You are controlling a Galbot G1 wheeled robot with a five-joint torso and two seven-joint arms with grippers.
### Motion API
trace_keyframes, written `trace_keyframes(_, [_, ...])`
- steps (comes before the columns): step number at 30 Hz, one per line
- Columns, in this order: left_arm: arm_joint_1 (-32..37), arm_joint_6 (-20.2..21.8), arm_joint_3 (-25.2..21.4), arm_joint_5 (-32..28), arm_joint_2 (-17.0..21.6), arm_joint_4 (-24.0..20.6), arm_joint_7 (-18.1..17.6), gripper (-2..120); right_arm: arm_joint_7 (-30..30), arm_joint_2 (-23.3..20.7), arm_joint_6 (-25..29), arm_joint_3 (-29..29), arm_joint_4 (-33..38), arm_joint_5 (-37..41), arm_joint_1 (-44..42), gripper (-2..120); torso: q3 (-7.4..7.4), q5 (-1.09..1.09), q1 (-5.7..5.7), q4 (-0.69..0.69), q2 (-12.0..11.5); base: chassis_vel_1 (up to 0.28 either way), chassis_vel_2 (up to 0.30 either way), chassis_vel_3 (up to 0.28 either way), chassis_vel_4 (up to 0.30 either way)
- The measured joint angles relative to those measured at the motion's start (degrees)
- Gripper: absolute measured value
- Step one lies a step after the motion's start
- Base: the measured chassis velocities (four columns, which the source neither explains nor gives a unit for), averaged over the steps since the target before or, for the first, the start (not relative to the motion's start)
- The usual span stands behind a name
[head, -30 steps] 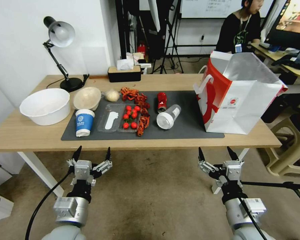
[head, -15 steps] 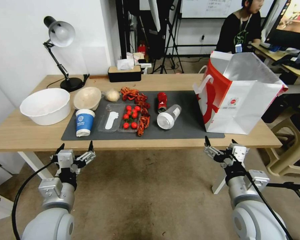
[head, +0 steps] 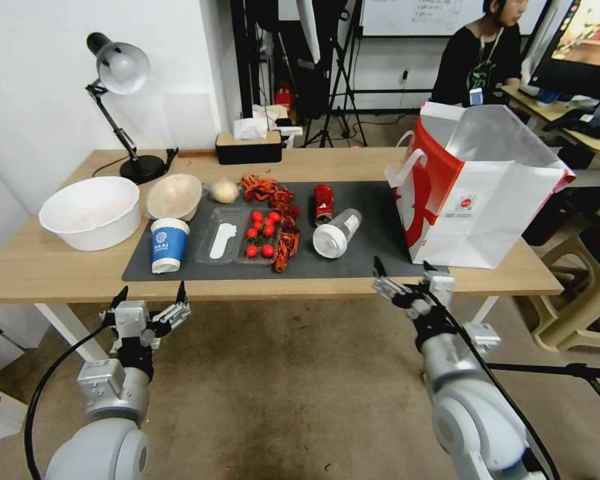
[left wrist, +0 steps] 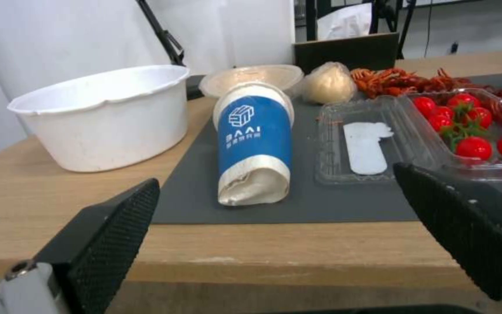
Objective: Pick up the trash from the table and place it into the takeout bag.
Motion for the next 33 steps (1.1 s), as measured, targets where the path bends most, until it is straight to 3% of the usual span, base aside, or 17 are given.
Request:
trace_keyframes(5, [0.37, -0.79, 0.03, 1.12, -0.75, 0.06, 0.14, 100, 4.72, -1.07, -0.7, -5.62, -4.36, 3.64, 7.23, 100, 0.0, 0.0, 0.0, 0.0, 0.0, 0.0, 0.0, 0.0, 0.0])
trace_keyframes(16, [1.5, -2.81, -0.46, 2.67, -2.16, -0.18, 0.15, 100, 13.86, 1.93, -3.29, -15.91, -15.32, 5.02, 20.32, 100, 0.0, 0.0, 0.0, 0.0, 0.0, 0.0, 0.0, 0.0, 0.0])
trace_keyframes(22, [1.59, -4.01, -0.44, 3.21, -2.51, 0.28, 0.15, 100, 18.13, 3.17, -4.98, -18.32, -17.88, 4.79, 23.5, 100, 0.0, 0.0, 0.0, 0.0, 0.0, 0.0, 0.0, 0.0, 0.0])
trace_keyframes(33, [1.0, -5.67, -0.02, 3.51, -2.58, 1.86, 0.87, 100, 20.05, 4.33, -7.0, -19.25, -19.22, 0.93, 24.59, 100, -0.01, 0.01, 0.0, 0.0, 0.0, 0.0, 0.0, 0.0, 0.0])
